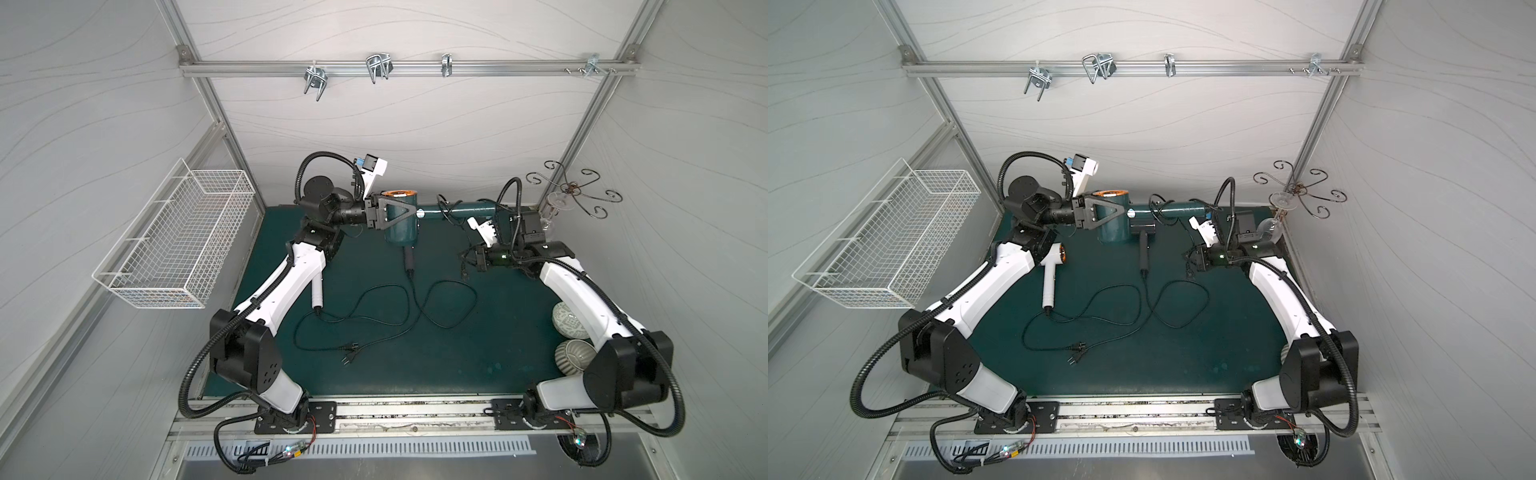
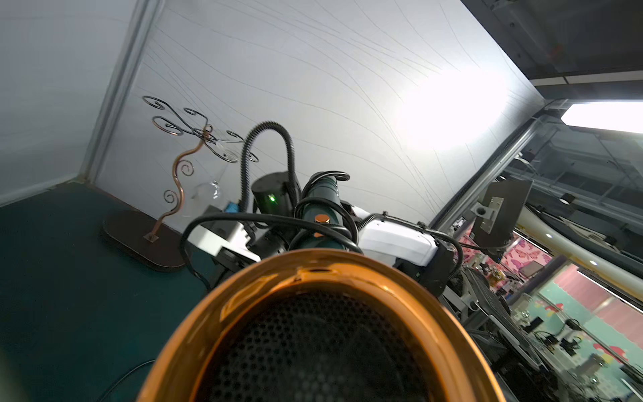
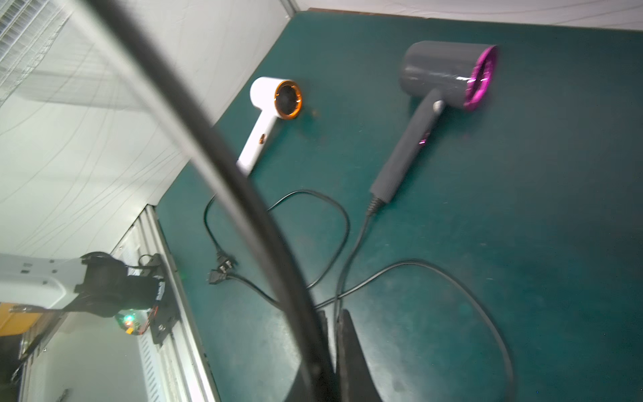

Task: Wrap the cord around the hair dryer
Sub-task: Wrap the power cord around the hair dryer.

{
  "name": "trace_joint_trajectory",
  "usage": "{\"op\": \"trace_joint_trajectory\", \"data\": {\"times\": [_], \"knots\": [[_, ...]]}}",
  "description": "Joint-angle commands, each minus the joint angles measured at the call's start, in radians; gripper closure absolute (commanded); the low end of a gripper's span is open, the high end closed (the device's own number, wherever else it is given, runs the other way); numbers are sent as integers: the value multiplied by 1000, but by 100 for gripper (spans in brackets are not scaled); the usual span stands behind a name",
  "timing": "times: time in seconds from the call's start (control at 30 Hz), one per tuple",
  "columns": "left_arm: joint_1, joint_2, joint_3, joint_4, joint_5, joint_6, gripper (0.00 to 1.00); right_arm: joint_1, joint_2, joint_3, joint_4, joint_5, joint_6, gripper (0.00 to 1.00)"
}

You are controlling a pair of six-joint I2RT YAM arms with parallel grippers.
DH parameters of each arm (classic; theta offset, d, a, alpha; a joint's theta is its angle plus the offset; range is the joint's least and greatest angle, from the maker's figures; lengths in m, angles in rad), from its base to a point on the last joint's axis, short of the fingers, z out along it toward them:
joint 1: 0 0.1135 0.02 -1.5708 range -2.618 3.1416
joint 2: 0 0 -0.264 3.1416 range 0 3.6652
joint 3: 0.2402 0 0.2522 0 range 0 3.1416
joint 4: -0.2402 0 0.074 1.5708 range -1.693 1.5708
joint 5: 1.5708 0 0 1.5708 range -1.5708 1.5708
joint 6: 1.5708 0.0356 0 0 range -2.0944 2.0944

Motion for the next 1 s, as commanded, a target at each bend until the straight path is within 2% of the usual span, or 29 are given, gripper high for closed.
{"op": "trace_joint_trajectory", "data": {"times": [0.0,0.27,0.47,0.7,0.97], "knots": [[51,14,63,65,-75,-7,100,53,-59,-64,68,15,66,100],[150,47,50,26,-144,19,100,200,-165,-143,37,115,86,100],[192,52,38,-101,-187,131,100,347,-216,-89,-131,217,34,100],[208,64,34,-224,-212,219,100,461,-242,109,-373,319,-30,100],[199,68,7,-324,-231,302,100,569,-160,370,-558,441,-127,100]]}}
